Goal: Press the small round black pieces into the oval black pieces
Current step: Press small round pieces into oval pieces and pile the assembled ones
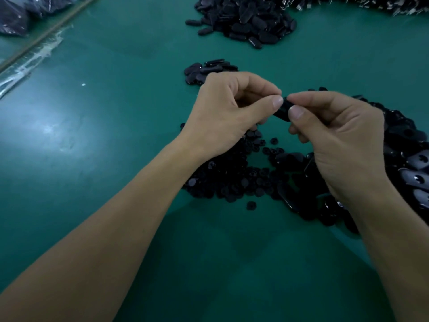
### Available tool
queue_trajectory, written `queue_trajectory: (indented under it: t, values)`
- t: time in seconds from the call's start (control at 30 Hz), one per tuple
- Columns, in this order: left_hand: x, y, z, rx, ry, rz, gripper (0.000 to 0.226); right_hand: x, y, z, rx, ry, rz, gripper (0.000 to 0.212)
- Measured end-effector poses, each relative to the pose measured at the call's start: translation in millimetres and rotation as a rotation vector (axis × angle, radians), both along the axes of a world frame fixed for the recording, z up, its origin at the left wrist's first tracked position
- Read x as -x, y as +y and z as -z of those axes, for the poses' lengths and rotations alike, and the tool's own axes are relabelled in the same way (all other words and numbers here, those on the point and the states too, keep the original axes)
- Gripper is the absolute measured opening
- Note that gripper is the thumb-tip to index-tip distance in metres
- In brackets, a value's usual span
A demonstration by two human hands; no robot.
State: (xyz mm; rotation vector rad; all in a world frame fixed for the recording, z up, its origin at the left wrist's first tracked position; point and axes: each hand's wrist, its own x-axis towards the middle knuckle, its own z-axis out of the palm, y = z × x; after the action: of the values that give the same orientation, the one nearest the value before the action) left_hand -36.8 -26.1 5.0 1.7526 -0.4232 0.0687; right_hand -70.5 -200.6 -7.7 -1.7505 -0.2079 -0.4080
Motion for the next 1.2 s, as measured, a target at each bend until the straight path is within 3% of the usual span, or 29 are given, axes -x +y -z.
queue_trajectory:
  t: [0.2,0.37,0.63,1.03,1.2]
  values:
    - [-0.6,-0.1,1.6,0.076,0.060,0.034,0.006,2.0,2.9,-0.9,0.064,0.000,0.127,0.011]
    - [-5.8,1.9,2.6,0.144,0.065,-0.094,0.009,6.8,4.2,4.9,0.432,-0.004,0.245,0.031]
    - [-5.4,-0.5,3.2,0.176,0.067,-0.066,0.015,8.8,7.1,8.6,0.923,0.054,-0.039,0.038]
    - [-6.9,1.1,5.7,0.180,0.076,-0.105,0.016,9.6,8.9,13.9,0.853,0.060,-0.019,0.012]
    - [-8.1,1.6,6.4,0.180,0.080,-0.118,0.014,9.1,9.7,15.8,0.796,0.043,0.027,0.022]
